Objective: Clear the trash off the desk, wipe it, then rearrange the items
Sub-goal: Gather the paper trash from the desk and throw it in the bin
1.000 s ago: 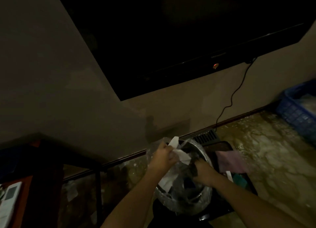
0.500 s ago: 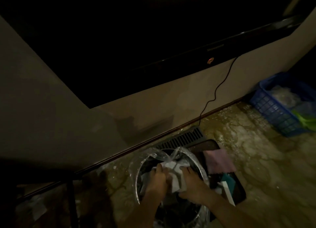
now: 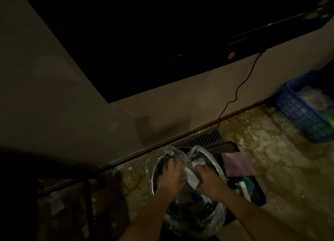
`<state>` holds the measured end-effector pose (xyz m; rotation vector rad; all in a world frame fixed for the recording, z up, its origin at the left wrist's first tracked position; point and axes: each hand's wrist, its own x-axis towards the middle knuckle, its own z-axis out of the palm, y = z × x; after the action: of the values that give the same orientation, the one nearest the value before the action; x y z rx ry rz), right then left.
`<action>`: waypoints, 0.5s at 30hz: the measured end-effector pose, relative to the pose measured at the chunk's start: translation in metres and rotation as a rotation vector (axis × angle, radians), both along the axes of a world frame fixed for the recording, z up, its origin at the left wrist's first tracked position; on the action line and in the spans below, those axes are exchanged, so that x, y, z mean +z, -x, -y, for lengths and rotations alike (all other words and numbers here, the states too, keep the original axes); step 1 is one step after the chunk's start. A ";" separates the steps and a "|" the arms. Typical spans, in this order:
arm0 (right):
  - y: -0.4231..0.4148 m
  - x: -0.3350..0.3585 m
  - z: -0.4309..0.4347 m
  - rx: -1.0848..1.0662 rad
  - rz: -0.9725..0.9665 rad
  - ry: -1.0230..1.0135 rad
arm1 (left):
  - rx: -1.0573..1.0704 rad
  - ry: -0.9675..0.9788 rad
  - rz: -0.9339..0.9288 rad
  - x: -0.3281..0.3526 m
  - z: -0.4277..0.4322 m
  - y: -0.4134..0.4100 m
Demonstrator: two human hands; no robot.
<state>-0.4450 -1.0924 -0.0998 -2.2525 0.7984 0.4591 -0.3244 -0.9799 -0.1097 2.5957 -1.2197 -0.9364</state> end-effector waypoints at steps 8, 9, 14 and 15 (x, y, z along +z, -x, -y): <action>0.014 0.036 0.003 0.110 0.047 0.017 | 0.042 -0.022 -0.017 0.051 -0.020 0.019; 0.015 0.042 0.004 0.126 0.054 0.014 | 0.049 -0.031 0.010 0.057 -0.024 0.022; 0.015 0.063 0.000 0.229 0.117 0.045 | 0.190 -0.008 0.121 0.076 -0.045 0.031; 0.015 0.066 -0.002 0.252 0.118 0.047 | 0.210 0.006 0.132 0.080 -0.050 0.033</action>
<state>-0.4595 -1.0903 -0.0338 -2.4111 0.4718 0.4227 -0.3570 -0.9303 -0.0295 2.7516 -0.9484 -0.7319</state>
